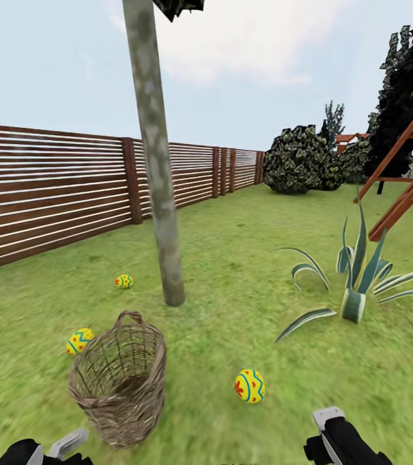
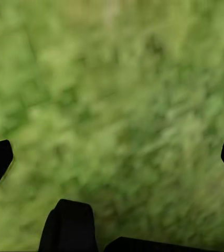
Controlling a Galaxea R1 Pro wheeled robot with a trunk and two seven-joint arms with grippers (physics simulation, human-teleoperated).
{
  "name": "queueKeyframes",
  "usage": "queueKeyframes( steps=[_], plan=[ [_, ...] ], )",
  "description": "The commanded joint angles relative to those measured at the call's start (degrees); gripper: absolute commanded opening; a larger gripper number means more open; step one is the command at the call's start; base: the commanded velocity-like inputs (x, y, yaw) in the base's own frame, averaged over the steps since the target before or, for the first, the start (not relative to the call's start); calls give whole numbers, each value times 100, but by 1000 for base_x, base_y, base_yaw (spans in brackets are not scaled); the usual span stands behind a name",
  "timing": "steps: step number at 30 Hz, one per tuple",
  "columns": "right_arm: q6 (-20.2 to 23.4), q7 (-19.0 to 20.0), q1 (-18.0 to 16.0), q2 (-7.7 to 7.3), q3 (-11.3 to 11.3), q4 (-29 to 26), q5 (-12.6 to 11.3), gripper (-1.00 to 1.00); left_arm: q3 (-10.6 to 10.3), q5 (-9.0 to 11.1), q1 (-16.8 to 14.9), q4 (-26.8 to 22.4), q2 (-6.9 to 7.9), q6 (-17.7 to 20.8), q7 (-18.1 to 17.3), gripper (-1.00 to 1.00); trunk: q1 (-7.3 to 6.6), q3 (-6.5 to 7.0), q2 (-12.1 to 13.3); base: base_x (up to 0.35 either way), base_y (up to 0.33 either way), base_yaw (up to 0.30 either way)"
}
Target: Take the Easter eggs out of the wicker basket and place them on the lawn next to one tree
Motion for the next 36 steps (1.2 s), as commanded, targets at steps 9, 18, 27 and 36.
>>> queueKeyframes(
  steps=[9, 18, 27, 36],
  plan=[
    [37, 7, -4, -3, 27, -8, 42, 100, 25, -14, -1, -4, 7, 28, -28, 100, -200, 156, 359, -70, 331, -296],
    [37, 4, -4, 3, 28, -8, 45, 100, 25, -15, -1, -4, 4, 33, -28, 100, -398, 317, 720, -54, 332, -104],
    [37, 3, -4, 3, 23, -8, 42, 100, 25, -15, -1, -4, 1, 40, -24, 100, -486, 389, 881, -82, 332, -1],
    [37, 3, -4, -5, 19, -8, 38, 100, 25, -15, -1, -4, 0, 38, -13, 100, -683, 551, 1242, -82, 332, 0]
  ],
)
